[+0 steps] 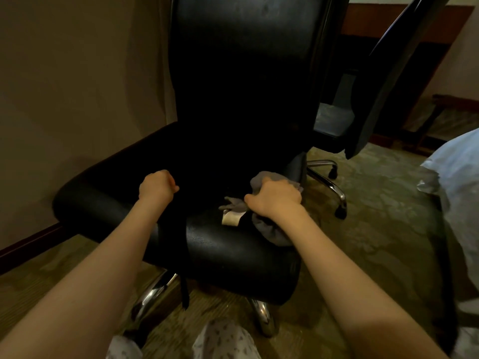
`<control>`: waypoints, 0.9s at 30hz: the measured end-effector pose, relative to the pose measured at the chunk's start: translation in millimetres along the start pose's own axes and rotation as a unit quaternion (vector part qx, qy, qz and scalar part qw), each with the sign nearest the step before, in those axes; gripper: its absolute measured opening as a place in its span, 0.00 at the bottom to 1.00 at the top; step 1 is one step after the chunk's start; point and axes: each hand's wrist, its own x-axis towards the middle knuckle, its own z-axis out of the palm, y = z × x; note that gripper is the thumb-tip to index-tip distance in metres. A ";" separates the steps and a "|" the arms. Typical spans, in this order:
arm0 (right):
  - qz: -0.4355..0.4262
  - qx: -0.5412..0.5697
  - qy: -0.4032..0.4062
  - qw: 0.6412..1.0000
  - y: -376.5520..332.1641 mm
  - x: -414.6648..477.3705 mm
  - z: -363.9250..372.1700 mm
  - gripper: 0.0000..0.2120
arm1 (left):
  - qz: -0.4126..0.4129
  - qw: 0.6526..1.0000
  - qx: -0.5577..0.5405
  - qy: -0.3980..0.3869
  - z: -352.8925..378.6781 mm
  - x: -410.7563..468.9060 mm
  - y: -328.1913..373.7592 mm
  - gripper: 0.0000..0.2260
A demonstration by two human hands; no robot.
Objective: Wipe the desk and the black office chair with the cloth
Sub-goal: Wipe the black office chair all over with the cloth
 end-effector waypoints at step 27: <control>-0.010 0.097 0.014 0.995 -18.3 89.7 -11.7 0.25 | -0.032 0.981 -0.163 -0.103 -33.8 3.6 -27.2 0.11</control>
